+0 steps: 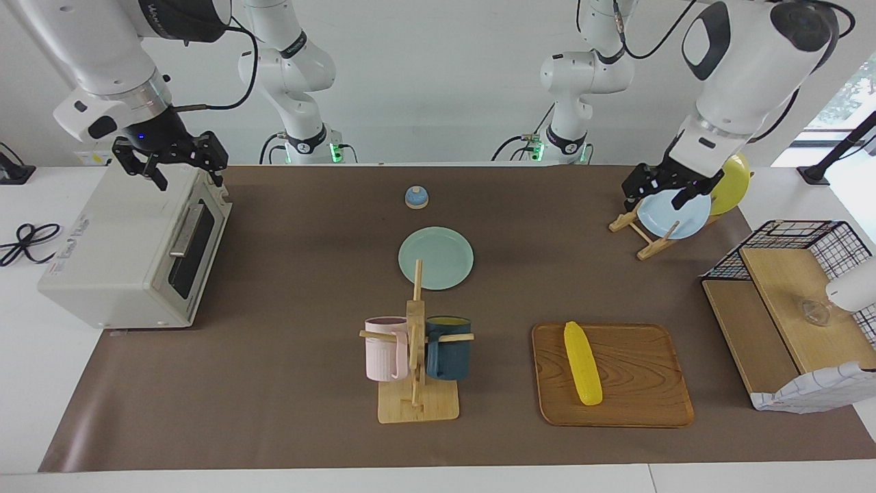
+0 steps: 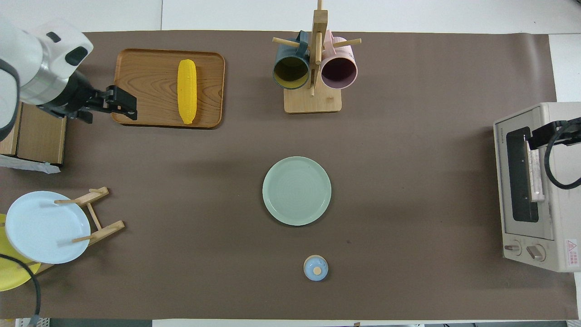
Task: Put corn in oven
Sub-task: 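Grasp the yellow corn with the left gripper and lift it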
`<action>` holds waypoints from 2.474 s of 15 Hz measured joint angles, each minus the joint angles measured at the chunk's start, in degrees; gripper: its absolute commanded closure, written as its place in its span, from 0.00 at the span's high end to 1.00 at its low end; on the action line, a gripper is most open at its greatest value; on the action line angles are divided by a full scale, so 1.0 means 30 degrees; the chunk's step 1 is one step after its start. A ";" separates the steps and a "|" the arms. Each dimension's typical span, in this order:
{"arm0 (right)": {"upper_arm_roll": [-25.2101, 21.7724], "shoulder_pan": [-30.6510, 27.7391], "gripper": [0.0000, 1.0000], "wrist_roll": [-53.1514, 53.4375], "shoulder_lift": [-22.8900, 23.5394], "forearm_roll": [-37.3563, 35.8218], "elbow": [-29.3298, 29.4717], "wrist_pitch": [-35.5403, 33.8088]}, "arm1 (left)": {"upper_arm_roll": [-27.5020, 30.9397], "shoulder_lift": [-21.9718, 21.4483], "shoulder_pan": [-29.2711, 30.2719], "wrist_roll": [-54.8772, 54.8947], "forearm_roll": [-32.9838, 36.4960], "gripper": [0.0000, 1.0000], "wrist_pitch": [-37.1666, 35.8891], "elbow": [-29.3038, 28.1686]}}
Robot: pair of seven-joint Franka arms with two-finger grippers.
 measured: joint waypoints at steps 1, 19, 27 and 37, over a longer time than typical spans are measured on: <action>-0.0008 -0.0380 0.00 -0.0508 -0.0031 0.0000 -0.0209 0.0000 | -0.0030 0.1487 -0.0169 0.0000 -0.0004 1.00 0.0289 0.1163; 0.0060 -0.1387 0.00 0.1621 -0.2301 -0.2168 -0.8406 0.6114 | 0.0226 0.9078 -0.1744 0.0795 0.0757 1.00 0.4626 0.5808; 0.0020 -0.2249 0.00 0.1117 -0.2241 -0.2171 -0.9698 0.7124 | 0.0863 0.9473 -0.2262 0.0764 0.0774 1.00 0.6276 0.5484; 0.0123 -0.2213 0.00 0.0313 -0.2314 -0.2959 -1.0052 0.7383 | 0.0994 0.9498 -0.2438 0.0747 0.0841 0.63 0.8250 0.3882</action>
